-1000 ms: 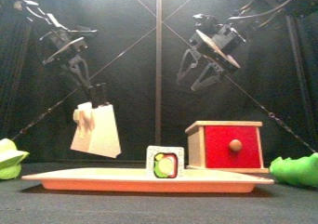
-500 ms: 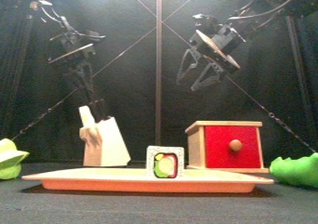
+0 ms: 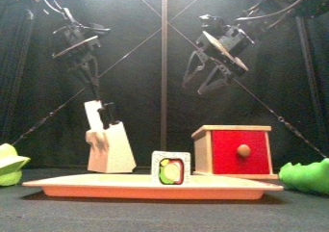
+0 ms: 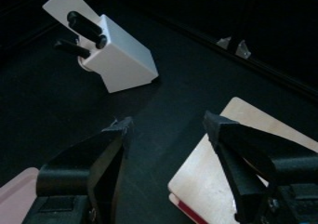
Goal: Grab cleaver with both hands
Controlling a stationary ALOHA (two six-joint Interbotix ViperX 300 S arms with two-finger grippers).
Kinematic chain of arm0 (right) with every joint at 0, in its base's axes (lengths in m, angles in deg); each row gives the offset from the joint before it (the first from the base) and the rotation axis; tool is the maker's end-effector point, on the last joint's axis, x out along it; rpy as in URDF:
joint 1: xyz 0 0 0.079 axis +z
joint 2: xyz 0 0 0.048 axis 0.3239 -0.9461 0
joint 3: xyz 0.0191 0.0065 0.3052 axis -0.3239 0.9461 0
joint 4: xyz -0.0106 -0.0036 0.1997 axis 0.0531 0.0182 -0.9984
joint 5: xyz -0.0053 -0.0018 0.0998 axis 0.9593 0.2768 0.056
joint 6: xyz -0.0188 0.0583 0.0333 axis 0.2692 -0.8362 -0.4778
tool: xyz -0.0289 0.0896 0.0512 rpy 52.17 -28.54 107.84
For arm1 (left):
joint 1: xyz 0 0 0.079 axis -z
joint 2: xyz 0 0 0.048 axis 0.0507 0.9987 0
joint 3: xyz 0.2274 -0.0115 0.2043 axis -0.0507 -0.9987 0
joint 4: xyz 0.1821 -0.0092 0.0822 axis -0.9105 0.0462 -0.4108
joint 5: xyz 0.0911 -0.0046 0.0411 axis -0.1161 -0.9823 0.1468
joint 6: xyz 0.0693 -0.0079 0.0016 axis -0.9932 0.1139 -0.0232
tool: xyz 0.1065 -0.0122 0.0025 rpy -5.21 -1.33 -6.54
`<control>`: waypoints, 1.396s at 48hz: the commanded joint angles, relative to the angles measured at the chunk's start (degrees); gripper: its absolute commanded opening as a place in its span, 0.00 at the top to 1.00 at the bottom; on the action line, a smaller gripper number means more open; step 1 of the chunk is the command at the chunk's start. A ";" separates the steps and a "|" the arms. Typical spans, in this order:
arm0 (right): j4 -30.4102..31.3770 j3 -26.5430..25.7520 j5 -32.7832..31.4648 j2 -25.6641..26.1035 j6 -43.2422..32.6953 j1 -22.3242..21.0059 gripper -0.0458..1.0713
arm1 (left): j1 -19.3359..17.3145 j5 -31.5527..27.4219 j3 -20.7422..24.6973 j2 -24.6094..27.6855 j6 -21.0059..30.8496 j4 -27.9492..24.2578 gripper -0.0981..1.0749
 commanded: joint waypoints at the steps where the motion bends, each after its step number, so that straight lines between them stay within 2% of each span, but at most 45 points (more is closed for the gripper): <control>1: 0.18 -0.88 -0.09 0.79 -0.09 0.00 0.12 | 1.76 -1.32 2.46 -1.49 0.00 0.00 0.53; 12: 0.18 -0.88 0.00 0.79 -0.09 0.09 0.12 | 6.06 -7.91 3.34 -6.15 -0.09 -0.70 0.53; 18: 0.18 -0.88 0.00 0.79 -0.09 0.18 0.12 | 8.09 -9.32 3.08 -8.88 -0.18 -0.79 0.53; 30: 0.18 -0.88 -0.09 0.79 0.00 0.09 0.12 | 12.83 -9.49 2.99 -11.78 -0.18 -0.18 0.53; 48: -0.44 -0.88 -0.09 0.79 0.00 0.35 0.12 | 21.88 -9.58 2.90 -15.03 -0.18 0.00 0.53; 55: -0.62 -0.79 0.00 0.79 0.00 0.44 0.12 | 23.73 -9.58 2.55 -16.44 -0.09 0.00 0.53; 62: -0.62 -0.88 0.00 0.79 0.00 0.53 0.12 | 24.70 -7.12 0.97 -16.44 -0.26 -0.18 0.53; 65: -0.62 -0.88 0.00 0.79 0.00 0.53 0.12 | 24.96 -3.52 -0.18 -16.17 -0.26 -0.18 0.53; 67: -0.53 -0.79 0.00 0.79 0.00 0.53 0.12 | 25.05 0.97 -1.49 -15.91 -0.09 -0.26 0.53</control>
